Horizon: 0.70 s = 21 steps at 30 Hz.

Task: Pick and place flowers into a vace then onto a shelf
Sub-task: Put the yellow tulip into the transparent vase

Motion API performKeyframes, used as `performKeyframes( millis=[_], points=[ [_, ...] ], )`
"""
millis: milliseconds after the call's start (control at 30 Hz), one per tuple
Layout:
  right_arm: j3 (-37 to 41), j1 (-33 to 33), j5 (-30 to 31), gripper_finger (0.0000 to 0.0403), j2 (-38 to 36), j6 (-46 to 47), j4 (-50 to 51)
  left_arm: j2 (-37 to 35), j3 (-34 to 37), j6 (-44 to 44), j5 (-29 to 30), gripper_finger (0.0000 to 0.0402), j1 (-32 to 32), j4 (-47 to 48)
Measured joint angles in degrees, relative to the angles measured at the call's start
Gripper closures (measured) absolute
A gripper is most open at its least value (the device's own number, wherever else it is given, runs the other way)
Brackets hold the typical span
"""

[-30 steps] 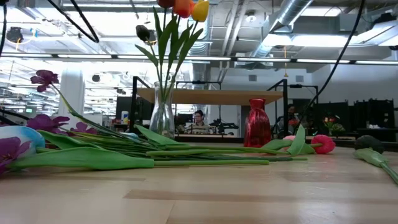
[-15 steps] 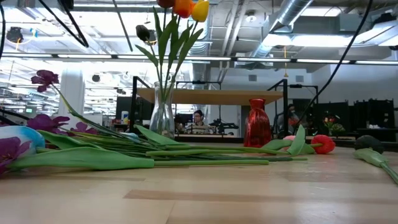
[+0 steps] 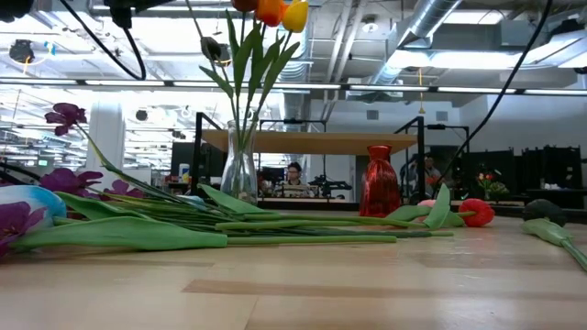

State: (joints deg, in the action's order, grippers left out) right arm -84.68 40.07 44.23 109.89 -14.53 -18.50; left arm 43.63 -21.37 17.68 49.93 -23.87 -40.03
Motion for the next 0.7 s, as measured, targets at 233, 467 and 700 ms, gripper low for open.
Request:
performKeyframes(
  millis=[233, 467, 700],
  points=[
    [0.0, 1.53, -0.02, 0.0196, 0.04, 1.03, 0.54, -0.01, 0.0, -4.16, -7.24, 0.0401, 7.86, 2.9],
    [0.0, 2.5, -0.03, 0.0197, 0.04, 1.03, 1.12, 1.06, 0.04, -10.26, -13.76, 0.0401, 15.24, 7.43],
    [0.0, 2.56, -0.22, 0.0198, 0.04, 1.05, 1.46, 5.89, 0.07, -11.95, -16.77, 0.0401, 18.96, 4.71]
  ],
)
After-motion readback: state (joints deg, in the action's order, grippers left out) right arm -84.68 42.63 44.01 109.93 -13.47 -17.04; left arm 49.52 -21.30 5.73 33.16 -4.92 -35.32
